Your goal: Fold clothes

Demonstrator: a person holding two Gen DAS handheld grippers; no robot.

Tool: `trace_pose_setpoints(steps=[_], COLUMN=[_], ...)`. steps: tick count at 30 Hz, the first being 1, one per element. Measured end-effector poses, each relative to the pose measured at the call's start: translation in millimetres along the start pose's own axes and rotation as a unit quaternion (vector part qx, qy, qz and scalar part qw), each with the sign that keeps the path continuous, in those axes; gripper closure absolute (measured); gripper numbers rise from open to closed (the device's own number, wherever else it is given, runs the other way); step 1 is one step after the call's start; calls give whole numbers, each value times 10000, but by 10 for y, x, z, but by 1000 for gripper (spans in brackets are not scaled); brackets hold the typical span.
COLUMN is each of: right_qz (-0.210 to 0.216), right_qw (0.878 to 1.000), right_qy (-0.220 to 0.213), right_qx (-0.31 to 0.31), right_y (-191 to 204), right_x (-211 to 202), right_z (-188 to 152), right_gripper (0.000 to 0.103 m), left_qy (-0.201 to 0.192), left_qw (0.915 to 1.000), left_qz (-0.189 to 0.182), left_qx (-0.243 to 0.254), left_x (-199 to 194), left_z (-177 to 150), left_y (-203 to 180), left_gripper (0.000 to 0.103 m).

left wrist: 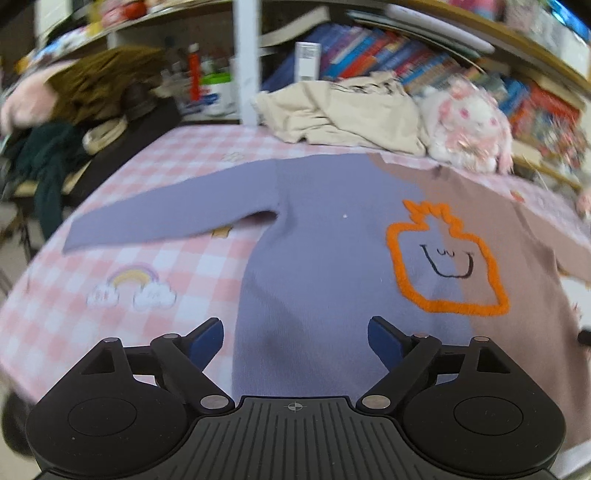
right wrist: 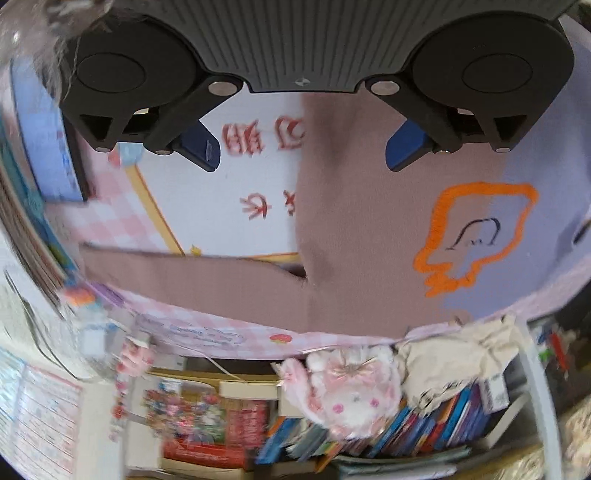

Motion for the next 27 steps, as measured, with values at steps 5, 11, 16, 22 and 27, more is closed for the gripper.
trace_pose_setpoints(steps=[5, 11, 16, 22, 27], right_qz=[-102, -303, -484, -732, -911], right_qw=[9999, 9993, 9984, 9969, 9955], right_qy=[43, -135, -163, -274, -254], right_qx=[-107, -178, -222, -130, -25], right_y=[96, 312, 592, 940, 1201], right_x=[-73, -175, -256, -349, -363], right_z=[-162, -195, -224, -258, -307], right_gripper=[5, 5, 5, 3, 3], left_qy=[-44, -93, -115, -106, -20], left_qw=[10000, 9982, 9950, 9902, 9869], left_qz=[-11, -309, -648, -965, -1164], left_qx=[-5, 497, 755, 1008, 1114], left_x=[-83, -46, 22, 126, 228], left_z=[-114, -108, 27, 194, 290], left_y=[1, -39, 70, 293, 506], left_gripper=[14, 14, 14, 14, 14])
Point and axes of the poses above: each gripper's, at about its wrist camera, not at the fingertips, and x roughly the way its jaws point, y to its left, z to its top, the point moved 5 cm from there along x, roughly the way its jaws point, and after that the axes turned 4 degrees about y, right-handed, at the moved point
